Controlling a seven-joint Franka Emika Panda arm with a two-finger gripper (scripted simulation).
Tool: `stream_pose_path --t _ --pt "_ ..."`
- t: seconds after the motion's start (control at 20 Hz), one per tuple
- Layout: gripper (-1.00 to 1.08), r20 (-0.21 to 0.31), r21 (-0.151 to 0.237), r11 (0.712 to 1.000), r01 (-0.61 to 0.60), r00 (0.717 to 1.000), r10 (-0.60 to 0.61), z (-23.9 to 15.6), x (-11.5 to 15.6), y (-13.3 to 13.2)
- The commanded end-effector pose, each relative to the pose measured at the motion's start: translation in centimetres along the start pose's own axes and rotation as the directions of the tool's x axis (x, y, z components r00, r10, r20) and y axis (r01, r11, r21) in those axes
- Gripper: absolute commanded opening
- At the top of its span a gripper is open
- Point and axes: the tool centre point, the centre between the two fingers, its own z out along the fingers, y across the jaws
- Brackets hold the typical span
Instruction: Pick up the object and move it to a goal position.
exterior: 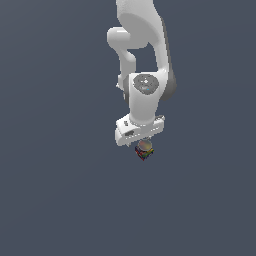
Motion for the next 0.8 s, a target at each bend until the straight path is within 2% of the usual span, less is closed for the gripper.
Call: stream_pose_path --t 0.0,0.35,0.75 --pt "1.0 -0.001 -0.001 0.997 0.074 0.997 -0.074 0.6 0.2 -1.1" --pt "1.0 -0.002 -0.002 0.98 0.199 0.98 -0.199 1.7 0.5 -3.0" --pt "1.0 -0.002 -0.002 0.976 0.219 0.976 -0.219 2.0 0.5 -3.3"
